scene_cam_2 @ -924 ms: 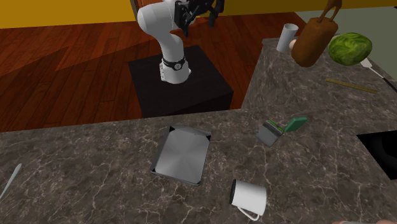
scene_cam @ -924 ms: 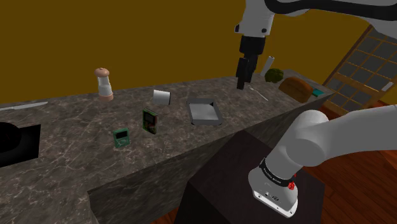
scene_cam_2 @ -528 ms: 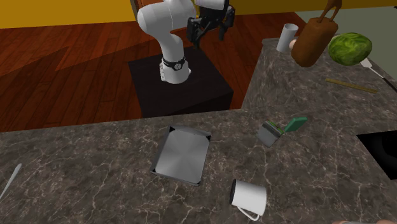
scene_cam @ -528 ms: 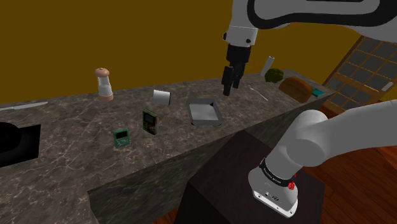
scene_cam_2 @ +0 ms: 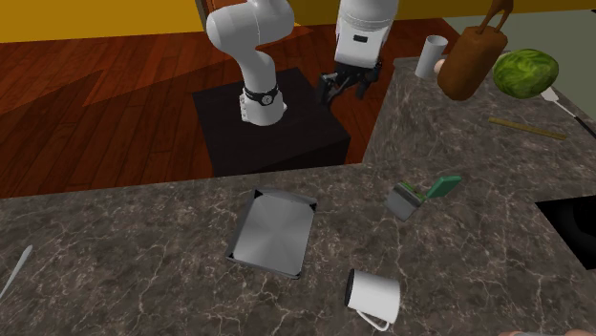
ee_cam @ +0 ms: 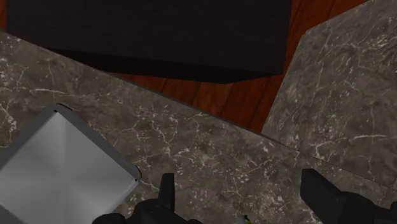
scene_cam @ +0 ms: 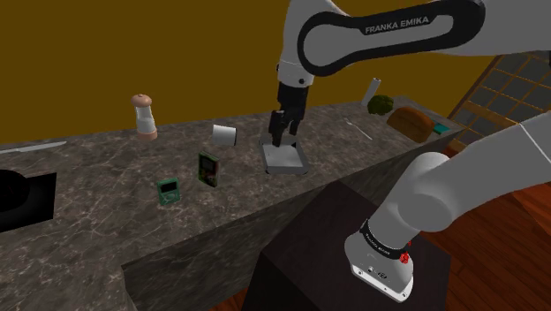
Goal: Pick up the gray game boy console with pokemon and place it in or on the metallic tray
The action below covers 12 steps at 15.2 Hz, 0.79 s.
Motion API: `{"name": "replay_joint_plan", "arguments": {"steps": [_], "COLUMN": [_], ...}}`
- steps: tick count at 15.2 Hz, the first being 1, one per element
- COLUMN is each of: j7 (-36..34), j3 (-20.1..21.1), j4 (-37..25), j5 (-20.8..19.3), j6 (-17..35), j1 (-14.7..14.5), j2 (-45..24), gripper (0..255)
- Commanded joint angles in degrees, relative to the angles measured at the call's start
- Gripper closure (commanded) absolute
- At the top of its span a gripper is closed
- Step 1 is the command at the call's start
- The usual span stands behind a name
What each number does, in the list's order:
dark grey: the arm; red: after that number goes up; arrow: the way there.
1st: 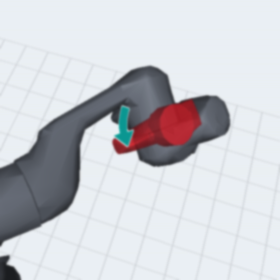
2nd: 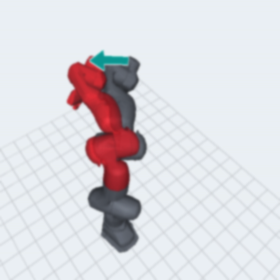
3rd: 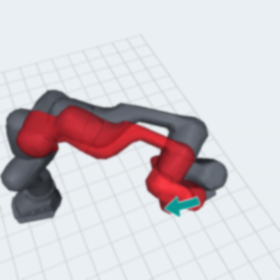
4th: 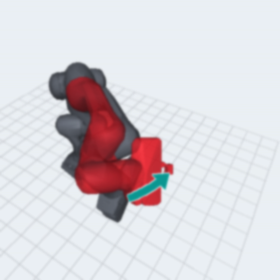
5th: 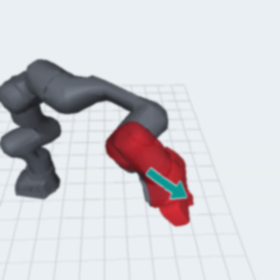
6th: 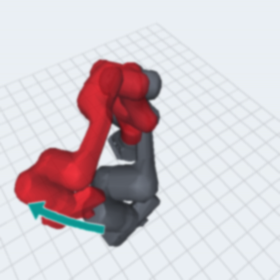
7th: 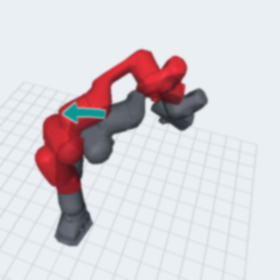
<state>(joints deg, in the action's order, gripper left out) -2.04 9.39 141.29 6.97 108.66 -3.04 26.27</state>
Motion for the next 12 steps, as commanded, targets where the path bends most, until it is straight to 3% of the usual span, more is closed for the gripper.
{"name": "replay_joint_plan", "arguments": {"steps": [1,7,12], "j7": [-1.4,-6.3,-11.7], "j3": [1.3,4.6,6.5], "j4": [0.0,-3.5,-8.8], "j5": [0.1,-2.0,-6.4], "j6": [4.4,16.0,23.7], "j1": [-0.2,-0.3,-0.4], "j2": [-3.0,-15.0,-25.8], "gripper": [0,0,0]}}
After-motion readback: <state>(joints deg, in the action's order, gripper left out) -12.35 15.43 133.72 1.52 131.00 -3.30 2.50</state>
